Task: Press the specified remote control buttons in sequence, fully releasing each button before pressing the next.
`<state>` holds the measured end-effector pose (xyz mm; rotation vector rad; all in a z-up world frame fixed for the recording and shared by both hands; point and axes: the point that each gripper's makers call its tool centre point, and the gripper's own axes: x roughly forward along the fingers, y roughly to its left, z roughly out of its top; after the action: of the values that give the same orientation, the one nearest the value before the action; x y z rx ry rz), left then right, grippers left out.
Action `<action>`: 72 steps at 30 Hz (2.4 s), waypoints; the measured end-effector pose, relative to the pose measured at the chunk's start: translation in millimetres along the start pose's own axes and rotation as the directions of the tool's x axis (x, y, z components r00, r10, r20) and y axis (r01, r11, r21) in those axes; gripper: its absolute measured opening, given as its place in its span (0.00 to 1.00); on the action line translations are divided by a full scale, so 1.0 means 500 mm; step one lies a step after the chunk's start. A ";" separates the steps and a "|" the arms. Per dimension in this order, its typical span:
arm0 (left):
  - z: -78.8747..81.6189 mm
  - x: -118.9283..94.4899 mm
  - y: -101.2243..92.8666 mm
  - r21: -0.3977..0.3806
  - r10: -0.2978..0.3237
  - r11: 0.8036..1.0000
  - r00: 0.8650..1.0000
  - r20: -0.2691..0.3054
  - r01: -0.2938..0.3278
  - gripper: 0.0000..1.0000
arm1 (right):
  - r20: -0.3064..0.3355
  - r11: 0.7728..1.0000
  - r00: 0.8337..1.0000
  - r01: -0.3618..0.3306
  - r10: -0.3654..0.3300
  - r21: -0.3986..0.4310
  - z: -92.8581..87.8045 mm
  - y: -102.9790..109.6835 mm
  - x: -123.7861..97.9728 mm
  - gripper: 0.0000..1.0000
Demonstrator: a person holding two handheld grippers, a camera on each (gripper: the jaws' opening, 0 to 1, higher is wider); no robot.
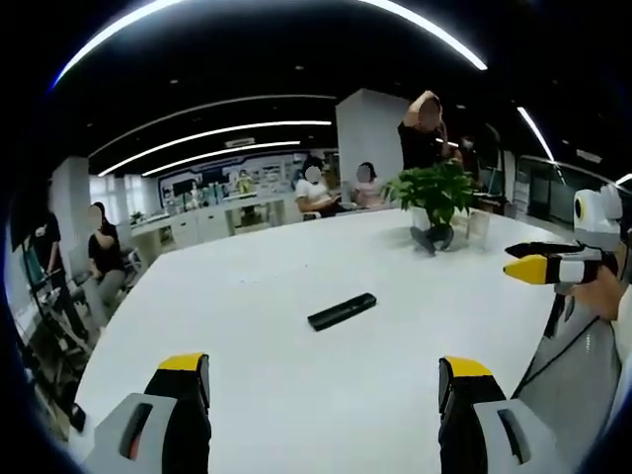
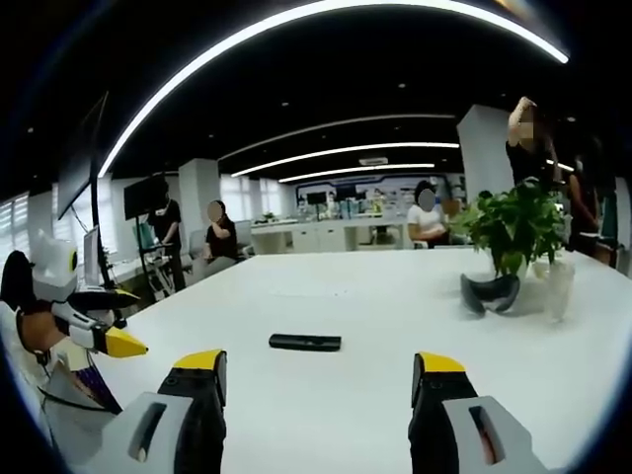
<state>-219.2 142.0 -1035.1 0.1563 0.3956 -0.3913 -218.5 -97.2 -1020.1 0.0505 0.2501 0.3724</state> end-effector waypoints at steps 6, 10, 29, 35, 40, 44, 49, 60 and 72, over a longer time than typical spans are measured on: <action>0.011 0.018 0.000 0.032 -0.017 0.999 1.000 -0.006 0.017 0.99 | -0.011 1.000 1.000 -0.012 0.012 0.012 -0.002 0.002 -0.005 0.64; 0.022 0.032 0.000 0.061 -0.035 0.998 0.999 -0.011 0.035 0.99 | -0.034 1.000 0.999 -0.001 0.000 -0.014 -0.009 -0.001 -0.006 0.53; 0.033 0.222 0.031 0.182 -0.142 0.970 0.983 -0.118 0.162 0.86 | -0.207 0.992 0.974 -0.070 0.090 0.103 -0.064 -0.001 -0.008 0.00; -0.010 0.293 0.010 0.263 -0.211 0.927 0.952 -0.221 0.266 0.82 | -0.261 0.987 0.958 -0.088 0.120 0.132 -0.078 -0.002 -0.003 0.00; -0.038 0.348 0.016 0.282 -0.225 0.908 0.929 -0.295 0.310 0.78 | -0.282 0.980 0.952 -0.066 0.119 0.188 -0.085 -0.017 -0.009 0.00; -0.051 0.390 0.028 0.346 -0.220 0.876 0.917 -0.333 0.336 0.77 | -0.312 0.977 0.942 -0.058 0.121 0.206 -0.102 -0.030 -0.018 0.00; -0.081 0.441 0.034 0.383 -0.247 0.822 0.870 -0.427 0.421 0.67 | -0.363 0.978 0.922 -0.065 0.136 0.200 -0.122 -0.033 -0.022 0.00; -0.124 0.489 0.036 0.293 -0.333 0.755 0.728 -0.599 0.587 0.70 | -0.428 0.971 0.881 -0.123 0.202 0.206 -0.131 -0.012 0.008 0.00; -0.135 0.506 0.029 0.239 -0.339 0.669 0.575 -0.744 0.703 0.78 | -0.434 0.968 0.877 -0.119 0.207 0.222 -0.137 -0.008 0.008 0.00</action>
<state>-21.9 84.3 -1197.7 0.7370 1.0531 -1.0924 -230.7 -99.0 -1087.9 0.1744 0.7514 0.5279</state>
